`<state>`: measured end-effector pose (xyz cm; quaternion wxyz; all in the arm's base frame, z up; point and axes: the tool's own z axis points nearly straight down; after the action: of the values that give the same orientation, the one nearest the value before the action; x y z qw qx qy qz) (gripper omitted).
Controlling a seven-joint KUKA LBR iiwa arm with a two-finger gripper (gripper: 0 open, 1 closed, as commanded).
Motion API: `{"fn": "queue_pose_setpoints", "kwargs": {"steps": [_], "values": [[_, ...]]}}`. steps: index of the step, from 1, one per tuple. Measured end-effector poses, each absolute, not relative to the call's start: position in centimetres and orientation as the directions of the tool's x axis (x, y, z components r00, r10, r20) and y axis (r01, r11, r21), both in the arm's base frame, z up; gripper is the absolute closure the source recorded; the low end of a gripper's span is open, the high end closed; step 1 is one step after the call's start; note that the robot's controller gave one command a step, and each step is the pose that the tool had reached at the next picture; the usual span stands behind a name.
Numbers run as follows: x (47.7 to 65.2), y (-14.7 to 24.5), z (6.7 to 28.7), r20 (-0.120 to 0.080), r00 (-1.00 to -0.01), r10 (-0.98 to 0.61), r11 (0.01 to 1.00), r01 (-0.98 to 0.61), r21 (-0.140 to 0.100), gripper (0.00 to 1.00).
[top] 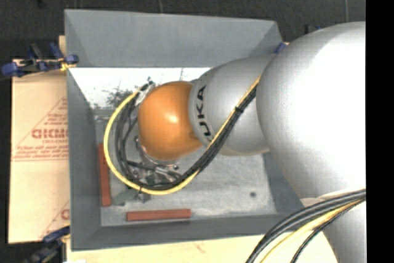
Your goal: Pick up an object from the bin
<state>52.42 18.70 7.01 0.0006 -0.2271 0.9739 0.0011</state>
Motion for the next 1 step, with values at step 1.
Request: {"fn": "queue_pose_setpoints", "kwargs": {"steps": [1], "values": [[52.42, 18.69, 7.01, -0.002, -0.897, -0.442, 0.897, -0.442, 0.002, 1.0]]}}
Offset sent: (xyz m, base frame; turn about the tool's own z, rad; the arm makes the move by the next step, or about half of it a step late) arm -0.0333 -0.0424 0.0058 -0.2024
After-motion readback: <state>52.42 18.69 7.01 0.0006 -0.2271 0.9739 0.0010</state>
